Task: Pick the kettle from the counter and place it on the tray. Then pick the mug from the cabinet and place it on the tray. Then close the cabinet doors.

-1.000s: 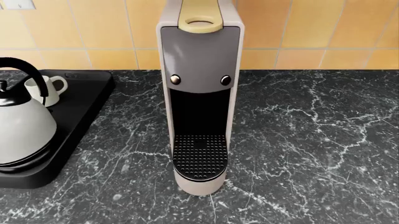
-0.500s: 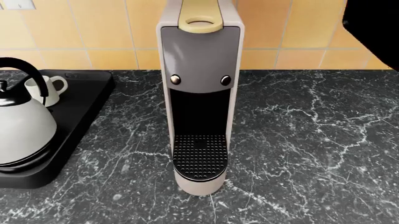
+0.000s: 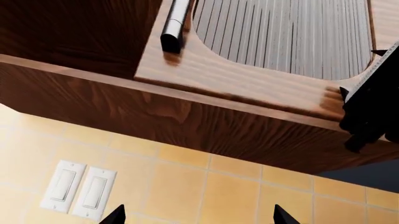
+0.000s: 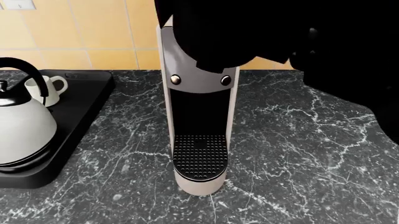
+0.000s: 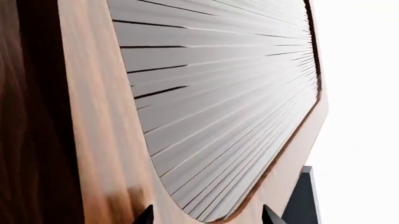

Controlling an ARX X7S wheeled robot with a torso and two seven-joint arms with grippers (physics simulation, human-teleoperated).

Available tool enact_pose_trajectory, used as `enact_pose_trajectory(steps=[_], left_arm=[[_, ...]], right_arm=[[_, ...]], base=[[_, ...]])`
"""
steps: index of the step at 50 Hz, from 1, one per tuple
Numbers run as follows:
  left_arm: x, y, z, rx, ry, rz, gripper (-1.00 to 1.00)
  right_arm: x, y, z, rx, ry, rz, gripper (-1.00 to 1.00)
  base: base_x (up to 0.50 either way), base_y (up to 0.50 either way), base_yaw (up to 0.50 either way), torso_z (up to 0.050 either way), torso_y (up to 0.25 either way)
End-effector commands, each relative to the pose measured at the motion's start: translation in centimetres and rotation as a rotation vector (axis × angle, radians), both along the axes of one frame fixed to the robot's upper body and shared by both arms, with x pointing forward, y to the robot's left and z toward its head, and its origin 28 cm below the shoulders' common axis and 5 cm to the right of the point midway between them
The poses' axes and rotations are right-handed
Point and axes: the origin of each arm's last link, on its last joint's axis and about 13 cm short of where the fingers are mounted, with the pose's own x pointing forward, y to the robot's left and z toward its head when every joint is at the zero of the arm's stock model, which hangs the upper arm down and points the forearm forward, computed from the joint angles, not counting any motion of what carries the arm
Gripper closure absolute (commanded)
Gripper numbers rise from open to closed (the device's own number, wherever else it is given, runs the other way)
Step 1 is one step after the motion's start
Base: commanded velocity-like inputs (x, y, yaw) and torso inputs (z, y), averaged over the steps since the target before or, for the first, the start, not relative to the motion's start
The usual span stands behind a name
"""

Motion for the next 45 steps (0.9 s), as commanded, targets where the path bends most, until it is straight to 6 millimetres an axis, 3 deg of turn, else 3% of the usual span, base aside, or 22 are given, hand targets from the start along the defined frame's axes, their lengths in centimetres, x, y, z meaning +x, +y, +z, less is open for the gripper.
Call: enact_pose_trajectory(steps=[1,5,8,13,17,23,32,36,37,39,41,43,45], left_arm=[[0.0,0.0,0.0,-0.001,0.005,-0.001,-1.0],[0.0,-0.1,0.0,0.0,0.003,-0.002,-1.0],[0.0,-0.1,0.0,0.001,0.002,-0.004,-1.0],[0.0,-0.2,0.0,0.003,-0.001,-0.005,-1.0],[0.1,-0.4,0.1,0.008,-0.003,-0.009,-1.0],[0.1,-0.8,0.5,0.022,-0.009,-0.017,-1.0],[0.1,-1.5,1.8,0.047,-0.033,-0.023,-1.0],[-0.6,-1.6,3.1,0.026,-0.082,-0.028,-1.0],[-0.8,-1.7,3.4,0.024,-0.093,-0.028,-1.0],[-1.0,-1.8,3.8,0.031,-0.106,-0.027,-1.0],[-1.2,-1.9,4.2,0.041,-0.119,-0.023,-1.0],[-1.3,-2.0,4.4,0.049,-0.128,-0.017,-1.0],[-1.4,-2.0,4.6,0.054,-0.137,-0.01,-1.0]], right_arm=[[5.4,-3.2,-3.6,0.29,0.605,-0.046,-1.0],[3.8,-2.7,-1.2,0.38,0.58,0.082,-1.0],[1.3,-3.1,1.1,0.467,0.53,0.232,-1.0],[-4.5,-4.7,4.3,0.648,0.383,0.462,-1.0],[-9.5,-6.3,4.2,0.727,0.286,0.564,-1.0],[-15.1,-8.8,-0.8,0.817,0.247,0.576,-1.0],[-19.2,-14.5,-11.9,0.869,0.23,0.656,-1.0],[-18.4,-14.9,-13.0,0.88,0.25,0.637,-1.0],[-18.0,-14.7,-14.2,0.822,0.381,0.596,-1.0],[-17.9,-13.2,-17.1,0.639,0.766,0.687,-1.0],[-17.6,-14.0,-20.0,0.56,0.921,0.712,-1.0],[-17.4,-16.4,-22.3,0.606,0.878,0.566,-1.0],[-17.8,-17.6,-21.3,0.773,0.655,0.582,-1.0]], base=[[0.0,0.0,0.0,0.0,0.0],[0.01,0.0,0.0,0.0,0.0],[0.01,0.0,0.0,0.0,0.0],[0.0,0.0,0.0,0.0,0.0],[0.0,0.0,0.0,0.0,0.0],[0.0,0.0,0.0,0.0,0.0],[0.0,0.0,0.0,0.0,0.0],[0.0,0.0,0.0,0.0,0.0],[0.0,0.0,0.0,0.0,0.0],[0.0,0.0,0.0,0.0,0.0],[0.0,0.0,0.0,0.0,0.0],[0.0,0.1,0.0,0.0,0.0],[0.0,0.37,0.0,0.0,0.0]])
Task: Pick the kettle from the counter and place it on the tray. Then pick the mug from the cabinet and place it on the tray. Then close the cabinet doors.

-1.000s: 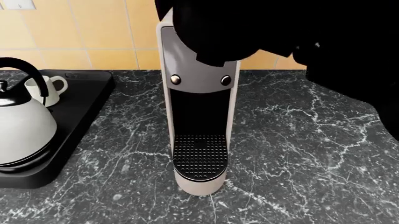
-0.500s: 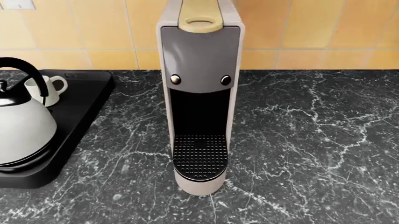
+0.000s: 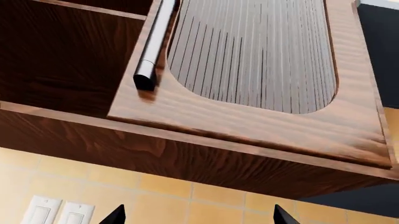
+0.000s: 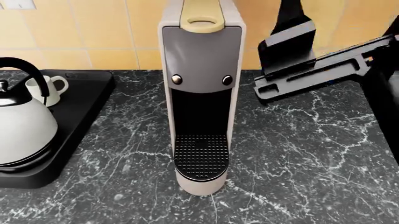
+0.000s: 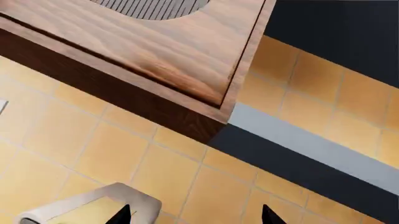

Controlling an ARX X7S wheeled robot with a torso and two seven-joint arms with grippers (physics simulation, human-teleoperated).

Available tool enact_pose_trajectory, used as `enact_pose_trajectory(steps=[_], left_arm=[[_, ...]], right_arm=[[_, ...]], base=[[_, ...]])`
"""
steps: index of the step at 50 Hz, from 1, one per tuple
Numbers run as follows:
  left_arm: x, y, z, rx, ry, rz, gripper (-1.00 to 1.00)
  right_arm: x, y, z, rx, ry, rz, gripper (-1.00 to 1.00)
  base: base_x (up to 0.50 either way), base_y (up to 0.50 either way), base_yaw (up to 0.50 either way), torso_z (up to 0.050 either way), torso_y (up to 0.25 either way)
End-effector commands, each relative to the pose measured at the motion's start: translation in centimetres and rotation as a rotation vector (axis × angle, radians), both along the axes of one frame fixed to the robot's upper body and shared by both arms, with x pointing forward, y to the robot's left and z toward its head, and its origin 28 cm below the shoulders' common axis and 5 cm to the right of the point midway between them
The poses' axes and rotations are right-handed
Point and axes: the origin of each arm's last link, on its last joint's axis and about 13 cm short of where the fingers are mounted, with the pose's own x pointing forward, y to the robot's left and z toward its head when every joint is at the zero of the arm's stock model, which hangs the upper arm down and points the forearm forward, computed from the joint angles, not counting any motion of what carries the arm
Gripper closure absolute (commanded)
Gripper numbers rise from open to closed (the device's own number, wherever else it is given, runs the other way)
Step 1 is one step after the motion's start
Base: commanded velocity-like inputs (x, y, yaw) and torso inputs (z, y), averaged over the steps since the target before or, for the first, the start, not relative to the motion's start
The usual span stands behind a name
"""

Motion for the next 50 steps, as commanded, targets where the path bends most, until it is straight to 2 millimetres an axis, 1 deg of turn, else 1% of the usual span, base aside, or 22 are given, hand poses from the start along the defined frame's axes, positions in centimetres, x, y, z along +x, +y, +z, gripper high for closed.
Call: enact_pose_trajectory(steps=[1,3,4,33,50], left_arm=[[-0.9,-0.4,1.6,0.017,-0.047,0.014,-1.0],[-1.1,-0.4,1.7,0.021,-0.054,0.019,-1.0],[-1.1,-0.4,1.7,0.02,-0.057,0.021,-1.0],[-1.2,-0.4,1.8,0.034,-0.06,0.019,-1.0],[-1.1,-0.3,1.9,0.032,-0.055,0.02,-1.0]], right_arm=[[-2.4,-5.6,-7.9,0.117,0.017,-0.105,-1.0],[-3.1,-6.9,-7.2,0.312,-0.152,-0.219,-1.0],[-3.3,-7.1,-7.2,0.341,-0.174,-0.24,-1.0],[-3.1,-7.0,-7.5,0.362,-0.148,-0.246,-1.0],[-2.7,-6.7,-7.3,0.364,-0.138,-0.244,-1.0]], base=[[0.0,0.5,0.0,0.0,0.0],[0.0,0.5,0.0,0.0,0.0],[0.0,0.5,0.0,0.0,0.0],[0.0,0.5,0.0,0.0,0.0],[0.0,0.5,0.0,0.0,0.0]])
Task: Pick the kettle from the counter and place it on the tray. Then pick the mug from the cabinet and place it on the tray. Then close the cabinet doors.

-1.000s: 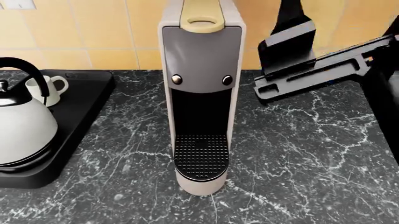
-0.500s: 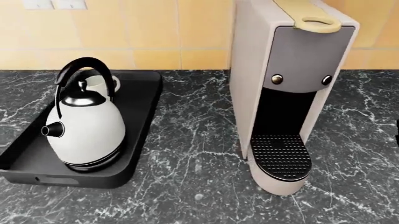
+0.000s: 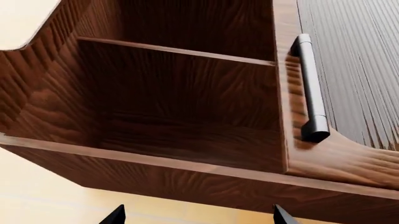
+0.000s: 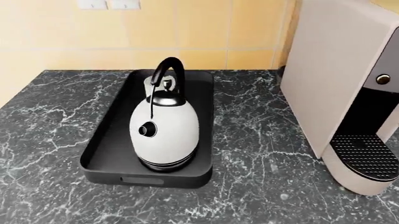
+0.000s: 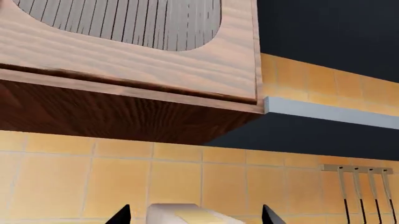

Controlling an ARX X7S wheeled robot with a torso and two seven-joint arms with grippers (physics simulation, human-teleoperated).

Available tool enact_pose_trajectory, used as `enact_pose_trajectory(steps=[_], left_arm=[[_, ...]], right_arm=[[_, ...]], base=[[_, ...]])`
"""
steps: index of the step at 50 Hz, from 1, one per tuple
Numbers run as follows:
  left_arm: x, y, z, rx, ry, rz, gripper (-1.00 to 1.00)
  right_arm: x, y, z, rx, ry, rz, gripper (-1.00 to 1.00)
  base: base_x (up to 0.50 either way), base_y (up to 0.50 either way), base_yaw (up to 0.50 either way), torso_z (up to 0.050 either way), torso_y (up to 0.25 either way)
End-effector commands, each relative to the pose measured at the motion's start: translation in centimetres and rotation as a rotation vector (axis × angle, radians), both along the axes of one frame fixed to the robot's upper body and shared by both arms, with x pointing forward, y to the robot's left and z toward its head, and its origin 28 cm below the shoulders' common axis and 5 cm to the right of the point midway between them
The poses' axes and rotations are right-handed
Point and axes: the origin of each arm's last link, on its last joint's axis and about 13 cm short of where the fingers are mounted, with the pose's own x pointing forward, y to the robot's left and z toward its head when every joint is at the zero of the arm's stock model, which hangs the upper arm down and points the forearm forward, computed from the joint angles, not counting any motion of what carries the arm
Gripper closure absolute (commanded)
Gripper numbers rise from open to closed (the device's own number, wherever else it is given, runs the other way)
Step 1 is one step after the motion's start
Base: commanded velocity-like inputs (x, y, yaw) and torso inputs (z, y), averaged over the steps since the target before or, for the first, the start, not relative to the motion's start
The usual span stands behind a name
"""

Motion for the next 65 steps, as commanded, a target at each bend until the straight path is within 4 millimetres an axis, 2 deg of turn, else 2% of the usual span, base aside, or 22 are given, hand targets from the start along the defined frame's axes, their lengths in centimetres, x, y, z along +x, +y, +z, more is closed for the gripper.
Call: enact_pose_trajectory(steps=[1,39,50,55,60,65], left_arm=[[0.1,0.0,0.0,-0.001,0.003,-0.001,-1.0],[0.4,0.2,-0.1,-0.018,0.014,0.031,-1.0],[0.6,0.0,0.7,-0.011,0.032,0.167,-1.0],[0.5,1.0,2.1,-0.087,0.0,0.288,-1.0],[-0.1,2.9,3.7,-0.142,-0.062,0.426,-1.0],[-0.2,4.8,4.8,-0.192,-0.065,0.439,-1.0]], right_arm=[[0.2,0.2,0.0,0.006,0.006,-0.004,-1.0],[0.3,0.3,-0.2,0.021,0.022,0.005,-1.0],[0.4,0.3,-0.4,0.031,0.03,0.008,-1.0],[0.3,0.5,-0.8,0.062,0.044,0.024,-1.0],[0.4,0.5,-0.9,0.069,0.058,0.02,-1.0],[0.4,0.5,-1.0,0.072,0.063,0.021,-1.0]], base=[[0.0,0.5,0.0,0.0,0.0],[0.0,0.5,0.0,0.0,0.0],[0.0,0.5,0.0,0.0,0.0],[0.0,0.09,0.0,0.0,0.0],[0.0,0.0,0.0,0.0,0.0],[0.0,0.0,0.0,0.0,0.0]])
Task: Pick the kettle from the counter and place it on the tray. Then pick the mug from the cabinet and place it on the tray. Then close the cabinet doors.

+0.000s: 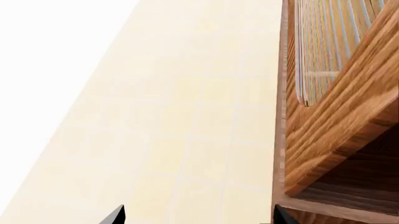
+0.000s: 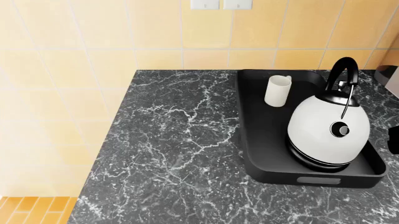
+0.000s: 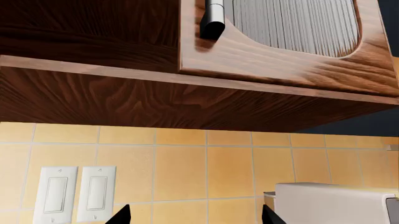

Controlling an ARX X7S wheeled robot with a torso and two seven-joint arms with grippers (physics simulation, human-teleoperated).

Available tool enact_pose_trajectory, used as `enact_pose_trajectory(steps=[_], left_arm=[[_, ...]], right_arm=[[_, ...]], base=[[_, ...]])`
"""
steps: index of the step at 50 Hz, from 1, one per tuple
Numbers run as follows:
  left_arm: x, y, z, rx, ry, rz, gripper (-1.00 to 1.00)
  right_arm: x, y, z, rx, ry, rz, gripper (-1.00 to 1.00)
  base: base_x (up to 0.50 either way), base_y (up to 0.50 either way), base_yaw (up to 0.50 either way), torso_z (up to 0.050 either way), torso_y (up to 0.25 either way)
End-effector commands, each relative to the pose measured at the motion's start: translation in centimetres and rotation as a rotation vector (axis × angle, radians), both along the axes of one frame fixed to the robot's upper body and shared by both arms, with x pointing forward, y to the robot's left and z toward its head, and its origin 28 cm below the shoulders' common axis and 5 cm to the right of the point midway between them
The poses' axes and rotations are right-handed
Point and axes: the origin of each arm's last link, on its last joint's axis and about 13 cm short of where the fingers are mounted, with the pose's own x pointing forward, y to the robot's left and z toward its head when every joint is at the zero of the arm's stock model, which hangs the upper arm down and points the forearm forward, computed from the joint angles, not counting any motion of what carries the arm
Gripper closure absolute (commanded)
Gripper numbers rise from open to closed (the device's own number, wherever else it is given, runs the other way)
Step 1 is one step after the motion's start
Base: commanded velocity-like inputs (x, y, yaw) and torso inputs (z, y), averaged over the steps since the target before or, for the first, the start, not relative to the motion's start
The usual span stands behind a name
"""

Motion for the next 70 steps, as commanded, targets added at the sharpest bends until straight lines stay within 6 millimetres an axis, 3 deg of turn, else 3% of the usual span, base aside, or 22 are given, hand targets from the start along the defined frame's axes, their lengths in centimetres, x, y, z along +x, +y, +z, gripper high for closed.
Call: enact_pose_trajectory(steps=[1,9,14,18,26,36,54,70], left_arm=[[-0.5,3.1,2.6,-0.091,-0.061,0.151,-1.0],[-1.2,5.1,4.0,-0.145,-0.094,0.23,-1.0],[-1.4,5.1,6.5,-0.104,-0.133,0.226,-1.0],[-0.8,4.2,9.7,-0.057,-0.133,0.126,-1.0],[1.0,1.9,14.2,0.035,-0.117,-0.036,-1.0],[2.3,-1.7,18.2,0.115,-0.106,-0.163,-1.0],[3.6,-8.3,22.0,0.216,-0.023,-0.541,-1.0],[4.6,-13.2,22.9,0.335,0.067,-0.731,-1.0]], right_arm=[[0.1,0.1,-0.2,0.016,0.019,0.002,-1.0],[0.3,0.3,-0.3,0.018,0.029,0.006,-1.0],[0.4,0.4,-0.2,0.019,0.029,0.009,-1.0],[0.4,0.4,-0.2,0.017,0.029,0.013,-1.0],[0.5,0.5,-0.3,0.018,0.035,0.018,-1.0],[0.2,0.4,-0.4,0.025,0.035,0.023,-1.0],[-0.5,0.0,-0.8,0.031,0.026,0.037,-1.0],[-0.9,-0.2,-1.1,0.028,0.022,0.052,-1.0]], base=[[0.0,0.0,0.0,0.0,0.0],[0.0,0.0,0.0,0.0,0.0],[0.0,0.0,0.0,0.0,0.0],[0.0,0.0,0.0,0.0,0.0],[0.0,0.0,0.0,0.0,0.0],[0.0,0.0,0.0,0.0,0.0],[0.0,0.0,0.0,0.001,0.0],[0.0,0.0,0.0,0.001,0.0]])
